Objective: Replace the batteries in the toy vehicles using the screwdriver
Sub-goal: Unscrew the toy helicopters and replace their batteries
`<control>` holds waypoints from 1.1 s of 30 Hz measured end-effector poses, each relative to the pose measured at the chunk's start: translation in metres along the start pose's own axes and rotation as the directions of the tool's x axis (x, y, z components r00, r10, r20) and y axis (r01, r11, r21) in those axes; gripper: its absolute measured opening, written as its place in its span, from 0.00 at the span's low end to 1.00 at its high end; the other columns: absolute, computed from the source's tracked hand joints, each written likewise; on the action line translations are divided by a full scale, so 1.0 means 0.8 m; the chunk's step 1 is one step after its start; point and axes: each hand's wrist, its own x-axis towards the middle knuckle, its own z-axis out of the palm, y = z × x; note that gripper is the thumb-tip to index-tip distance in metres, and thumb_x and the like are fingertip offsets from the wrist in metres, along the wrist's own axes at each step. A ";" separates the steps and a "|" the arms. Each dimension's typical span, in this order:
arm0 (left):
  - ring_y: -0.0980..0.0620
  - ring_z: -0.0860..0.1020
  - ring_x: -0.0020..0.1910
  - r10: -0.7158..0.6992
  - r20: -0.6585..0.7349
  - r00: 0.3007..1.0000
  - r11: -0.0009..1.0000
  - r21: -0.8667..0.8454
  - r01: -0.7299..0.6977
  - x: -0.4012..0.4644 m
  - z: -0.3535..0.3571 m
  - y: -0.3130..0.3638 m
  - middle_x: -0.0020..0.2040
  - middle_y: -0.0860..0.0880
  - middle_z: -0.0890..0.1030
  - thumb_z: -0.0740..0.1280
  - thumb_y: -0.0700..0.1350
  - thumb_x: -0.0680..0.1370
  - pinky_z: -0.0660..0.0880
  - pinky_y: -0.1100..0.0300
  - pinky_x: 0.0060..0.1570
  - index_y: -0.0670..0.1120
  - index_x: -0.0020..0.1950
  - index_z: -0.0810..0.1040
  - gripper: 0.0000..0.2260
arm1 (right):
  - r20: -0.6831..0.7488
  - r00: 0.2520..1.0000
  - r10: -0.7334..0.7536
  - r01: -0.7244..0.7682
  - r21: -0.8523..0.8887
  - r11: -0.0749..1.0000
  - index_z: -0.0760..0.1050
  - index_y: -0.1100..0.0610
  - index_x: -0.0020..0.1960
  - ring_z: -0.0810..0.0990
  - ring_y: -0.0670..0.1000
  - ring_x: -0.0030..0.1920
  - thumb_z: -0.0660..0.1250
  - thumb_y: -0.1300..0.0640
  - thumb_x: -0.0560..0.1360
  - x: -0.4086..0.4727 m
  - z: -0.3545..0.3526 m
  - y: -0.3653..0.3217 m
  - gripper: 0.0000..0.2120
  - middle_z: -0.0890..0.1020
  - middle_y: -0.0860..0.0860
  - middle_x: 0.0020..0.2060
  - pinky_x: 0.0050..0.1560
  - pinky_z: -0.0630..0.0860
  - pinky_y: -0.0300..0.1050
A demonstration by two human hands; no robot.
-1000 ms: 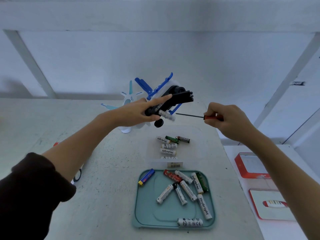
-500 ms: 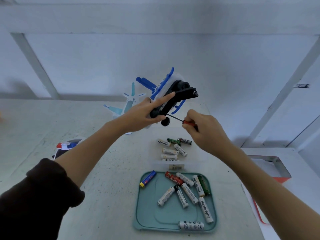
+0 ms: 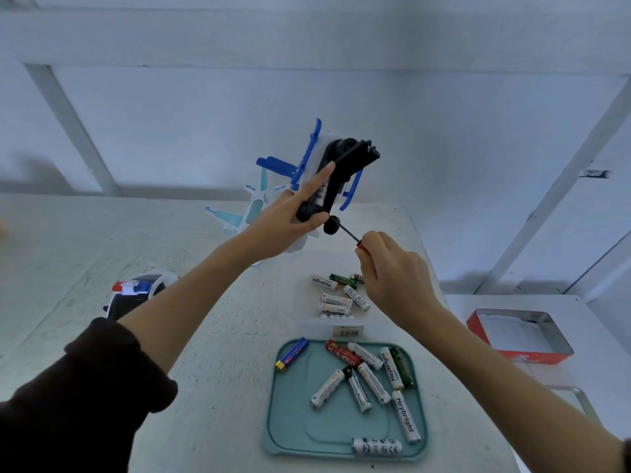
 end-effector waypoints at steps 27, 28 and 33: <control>0.47 0.72 0.46 -0.060 0.376 0.925 0.982 0.189 -0.014 0.014 -0.018 -0.003 0.49 0.46 0.71 0.60 0.55 0.80 0.68 0.59 0.47 0.75 0.68 0.46 0.27 | 0.173 0.976 0.134 -0.114 -0.117 0.986 0.73 0.62 0.44 0.69 0.54 0.30 0.63 0.59 0.75 0.062 -0.036 0.033 0.05 0.70 0.49 0.30 0.30 0.62 0.41; 0.50 0.71 0.43 -0.060 0.379 0.923 0.978 0.209 -0.023 0.014 -0.018 -0.001 0.46 0.48 0.69 0.60 0.54 0.80 0.66 0.61 0.45 0.75 0.69 0.46 0.27 | 0.177 0.975 0.136 -0.118 -0.107 0.987 0.74 0.62 0.44 0.69 0.54 0.30 0.63 0.59 0.75 0.062 -0.036 0.035 0.05 0.70 0.49 0.30 0.29 0.60 0.40; 0.56 0.69 0.42 -0.051 0.399 0.915 0.964 0.258 -0.059 0.016 -0.017 0.005 0.47 0.52 0.68 0.60 0.54 0.81 0.64 0.64 0.42 0.76 0.67 0.45 0.27 | 0.168 0.973 0.156 -0.146 -0.069 0.987 0.73 0.61 0.43 0.67 0.52 0.28 0.65 0.60 0.74 0.051 -0.041 0.042 0.04 0.68 0.47 0.27 0.28 0.58 0.37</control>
